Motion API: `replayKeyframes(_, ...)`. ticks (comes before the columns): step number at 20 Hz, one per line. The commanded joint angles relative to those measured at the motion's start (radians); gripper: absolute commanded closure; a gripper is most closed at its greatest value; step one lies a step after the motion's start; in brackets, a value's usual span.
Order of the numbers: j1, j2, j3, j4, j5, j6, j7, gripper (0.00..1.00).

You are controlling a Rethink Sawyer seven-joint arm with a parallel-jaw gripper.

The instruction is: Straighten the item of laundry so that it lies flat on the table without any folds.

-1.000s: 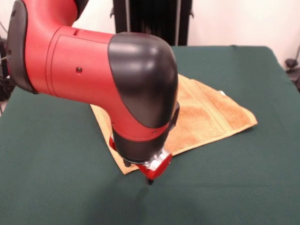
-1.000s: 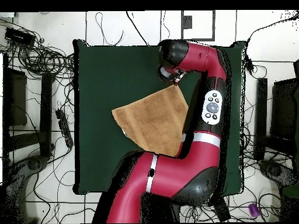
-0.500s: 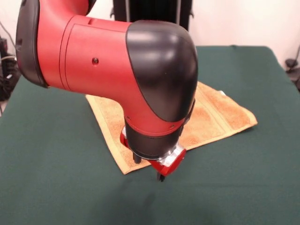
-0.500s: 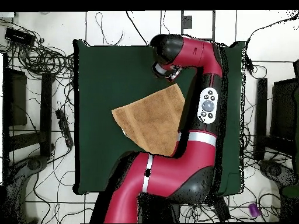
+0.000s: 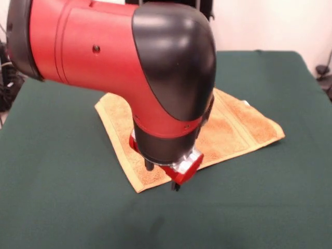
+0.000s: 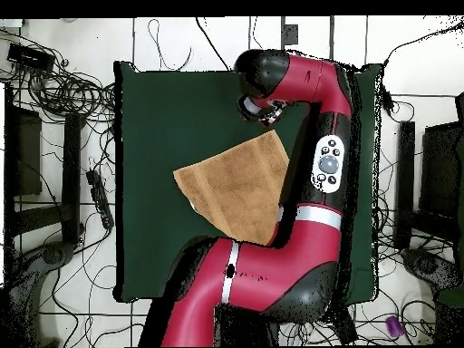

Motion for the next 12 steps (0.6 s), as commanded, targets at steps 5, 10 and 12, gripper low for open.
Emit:
replayKeyframes(5,-0.006,-0.207,0.068,0.459,-0.005,-0.053,-0.142,0.00)
replayKeyframes(10,-0.009,-0.287,0.075,0.593,-0.013,-0.084,-0.128,0.00)
replayKeyframes(12,-0.010,-0.317,0.073,0.644,-0.018,-0.108,-0.124,0.00)
